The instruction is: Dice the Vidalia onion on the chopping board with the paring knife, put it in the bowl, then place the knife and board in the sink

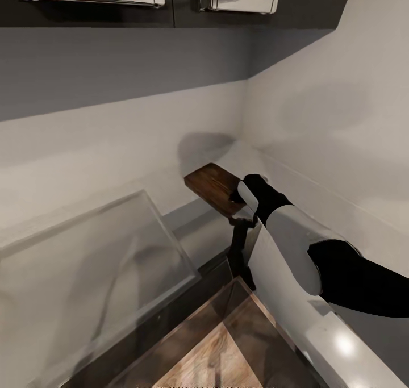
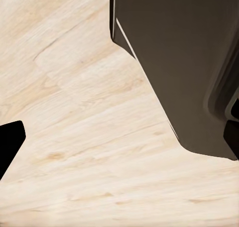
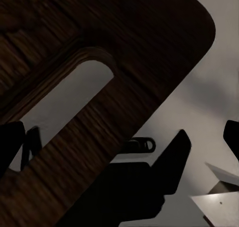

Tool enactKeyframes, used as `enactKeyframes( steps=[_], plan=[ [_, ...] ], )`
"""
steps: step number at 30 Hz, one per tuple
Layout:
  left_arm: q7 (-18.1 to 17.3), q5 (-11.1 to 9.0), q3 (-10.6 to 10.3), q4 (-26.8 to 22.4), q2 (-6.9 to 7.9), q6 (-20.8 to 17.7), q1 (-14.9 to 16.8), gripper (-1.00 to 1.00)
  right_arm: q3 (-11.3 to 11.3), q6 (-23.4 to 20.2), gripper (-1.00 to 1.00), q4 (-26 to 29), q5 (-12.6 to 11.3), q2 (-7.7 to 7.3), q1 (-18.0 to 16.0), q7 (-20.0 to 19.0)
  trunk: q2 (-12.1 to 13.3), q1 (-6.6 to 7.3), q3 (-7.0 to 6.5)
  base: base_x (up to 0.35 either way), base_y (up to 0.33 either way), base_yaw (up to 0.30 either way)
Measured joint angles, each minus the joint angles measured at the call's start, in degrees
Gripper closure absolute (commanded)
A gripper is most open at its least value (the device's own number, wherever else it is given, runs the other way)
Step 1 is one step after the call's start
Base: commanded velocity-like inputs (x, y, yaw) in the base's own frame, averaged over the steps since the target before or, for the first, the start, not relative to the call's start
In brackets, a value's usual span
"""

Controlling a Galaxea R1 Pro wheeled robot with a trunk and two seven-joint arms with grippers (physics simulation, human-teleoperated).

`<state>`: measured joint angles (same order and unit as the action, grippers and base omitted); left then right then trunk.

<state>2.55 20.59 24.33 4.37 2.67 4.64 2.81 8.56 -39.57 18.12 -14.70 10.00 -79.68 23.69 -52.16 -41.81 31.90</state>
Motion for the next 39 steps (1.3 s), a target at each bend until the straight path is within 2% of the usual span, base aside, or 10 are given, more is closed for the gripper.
enactKeyframes(
  steps=[7,20,21,22,25,28,29,30,39],
  plan=[
    [0.0,-0.01,-0.02,0.03,0.0,0.0,0.0,-1.0,0.05,-0.03,-1.0,0.27,0.78,0.0,-0.05,-0.06,-0.01,0.01,0.55,0.0,0.0,0.0],
    [0.0,-0.01,-0.02,0.04,0.0,0.0,0.0,-1.0,0.06,0.62,-1.0,0.33,0.71,0.0,-0.05,0.03,-0.01,0.01,0.81,0.0,0.0,0.0],
    [0.0,-0.01,-0.01,0.03,0.0,0.0,0.0,-1.0,0.0,1.24,-1.0,0.06,0.0,0.0,-0.04,-0.06,-0.02,0.01,0.81,0.0,0.0,0.0],
    [0.0,-0.01,-0.01,0.02,0.0,0.0,0.0,-1.0,-0.01,1.39,1.0,0.0,-0.13,0.0,-0.04,-0.08,-0.02,0.02,0.81,0.0,0.0,0.0],
    [0.01,-0.01,-0.02,0.04,0.0,0.0,0.0,-1.0,-0.14,2.17,1.0,-0.29,-0.8,0.0,-0.04,-0.14,-0.02,0.01,0.81,0.0,0.0,0.0],
    [0.0,-0.01,-0.01,0.02,0.0,0.0,0.0,-1.0,-0.15,1.83,1.0,-0.06,0.89,0.0,-0.05,-0.04,-0.01,0.01,0.81,0.0,0.0,0.0],
    [0.0,-0.01,-0.01,0.02,0.0,0.0,0.0,-1.0,-0.09,2.43,1.0,-0.36,-0.24,0.0,-0.05,0.0,-0.01,0.01,0.81,0.0,0.0,0.0],
    [0.0,-0.01,-0.02,0.02,0.0,0.0,0.0,-1.0,-0.11,2.5,1.0,-0.38,-0.38,0.0,-0.05,0.0,-0.01,0.01,0.81,0.0,0.0,0.0],
    [0.0,-0.01,-0.02,0.04,0.03,0.0,0.0,-1.0,-0.1,2.51,1.0,-0.4,-0.35,0.0,-0.05,-0.01,-0.01,0.01,0.81,0.0,0.0,0.0]
  ],
)
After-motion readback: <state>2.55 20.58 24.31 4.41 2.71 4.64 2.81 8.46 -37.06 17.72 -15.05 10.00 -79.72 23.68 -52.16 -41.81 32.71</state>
